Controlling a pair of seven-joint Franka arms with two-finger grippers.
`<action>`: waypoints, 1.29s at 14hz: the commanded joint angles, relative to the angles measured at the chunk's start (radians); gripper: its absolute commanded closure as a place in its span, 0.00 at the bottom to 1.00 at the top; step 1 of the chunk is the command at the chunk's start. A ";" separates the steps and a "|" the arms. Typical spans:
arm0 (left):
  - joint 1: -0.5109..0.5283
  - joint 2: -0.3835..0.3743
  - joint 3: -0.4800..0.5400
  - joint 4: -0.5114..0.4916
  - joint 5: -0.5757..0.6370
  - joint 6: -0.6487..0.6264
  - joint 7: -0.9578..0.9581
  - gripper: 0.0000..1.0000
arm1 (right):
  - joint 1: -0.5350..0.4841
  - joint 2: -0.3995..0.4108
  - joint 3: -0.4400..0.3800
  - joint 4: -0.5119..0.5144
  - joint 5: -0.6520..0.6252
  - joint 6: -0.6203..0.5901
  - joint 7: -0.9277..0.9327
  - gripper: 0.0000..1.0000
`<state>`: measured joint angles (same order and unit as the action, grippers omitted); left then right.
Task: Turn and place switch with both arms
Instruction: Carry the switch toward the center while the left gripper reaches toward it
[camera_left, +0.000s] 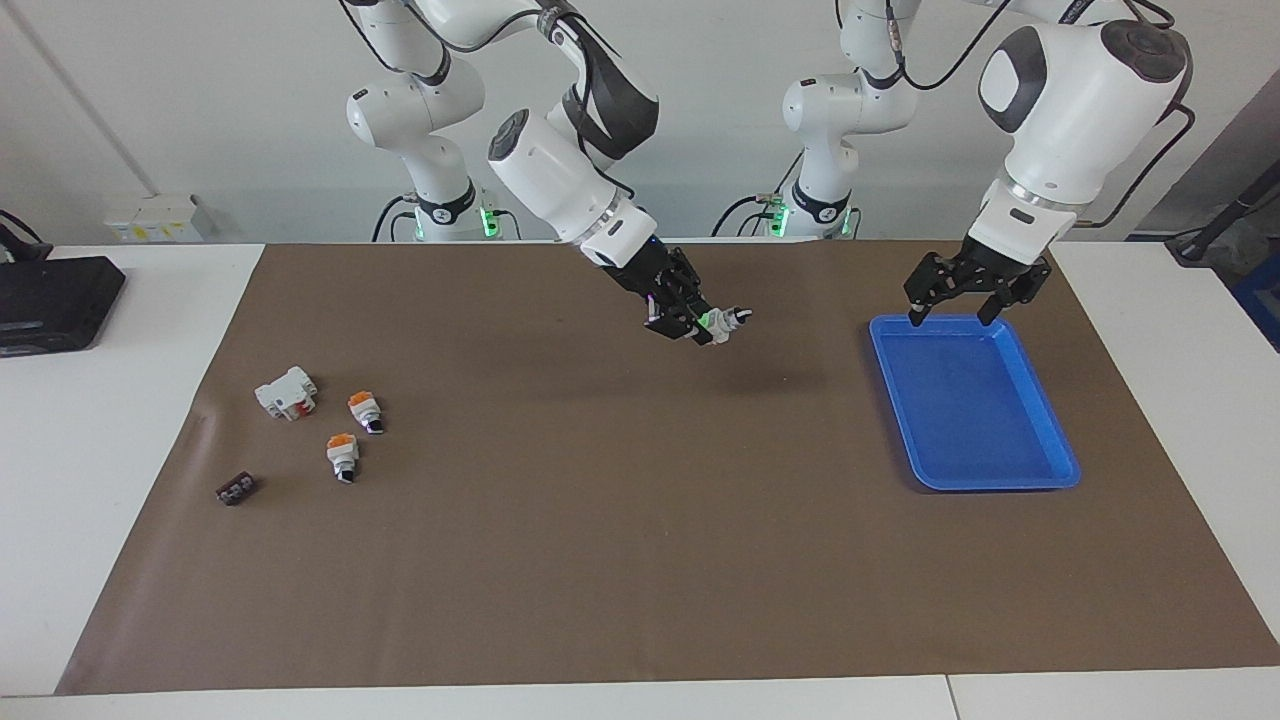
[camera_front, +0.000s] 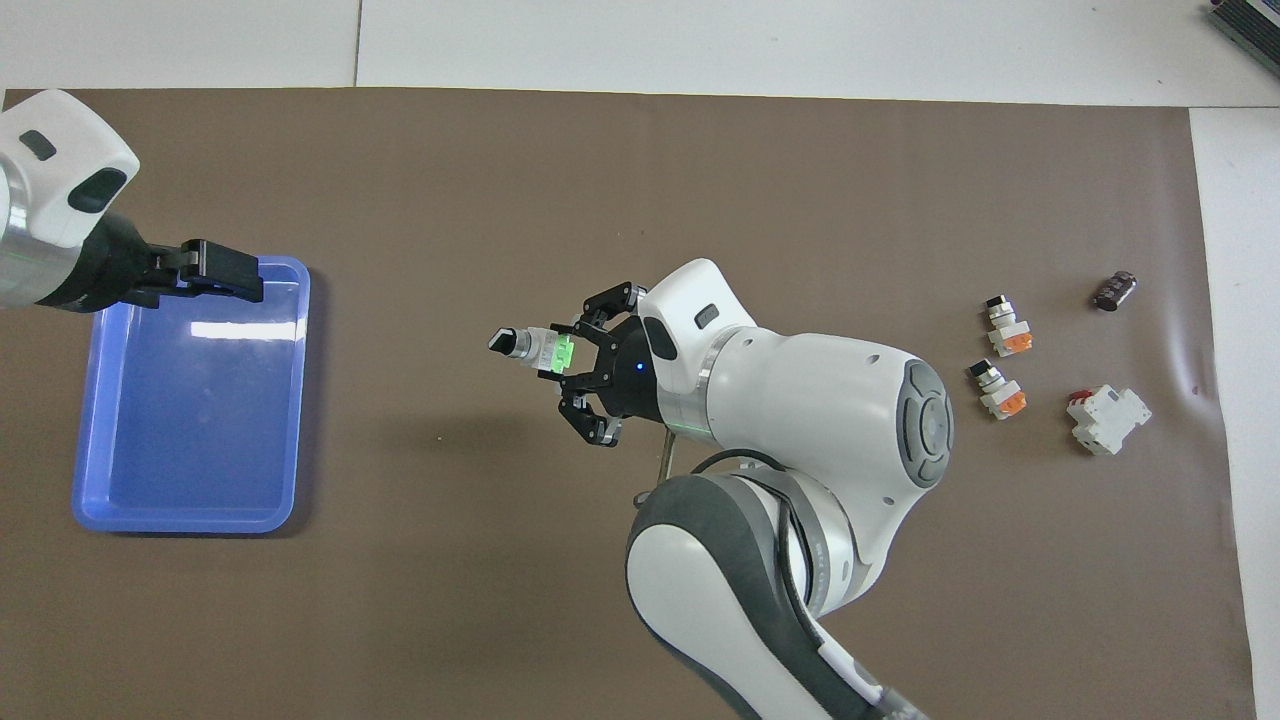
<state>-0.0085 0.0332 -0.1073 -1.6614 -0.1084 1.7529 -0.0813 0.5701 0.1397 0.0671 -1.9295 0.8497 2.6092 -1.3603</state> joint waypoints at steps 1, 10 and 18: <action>-0.007 -0.033 0.000 -0.037 -0.089 0.013 -0.017 0.06 | 0.011 -0.006 -0.001 -0.006 0.008 0.023 0.024 1.00; -0.088 -0.059 -0.009 -0.150 -0.391 0.172 0.222 0.20 | 0.011 -0.006 -0.001 -0.006 0.008 0.025 0.029 1.00; -0.076 -0.044 -0.009 -0.195 -0.643 0.152 0.484 0.42 | 0.011 -0.006 -0.001 -0.008 0.008 0.025 0.029 1.00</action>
<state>-0.0873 0.0106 -0.1215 -1.8094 -0.7023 1.8959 0.3159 0.5744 0.1397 0.0671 -1.9297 0.8497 2.6128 -1.3517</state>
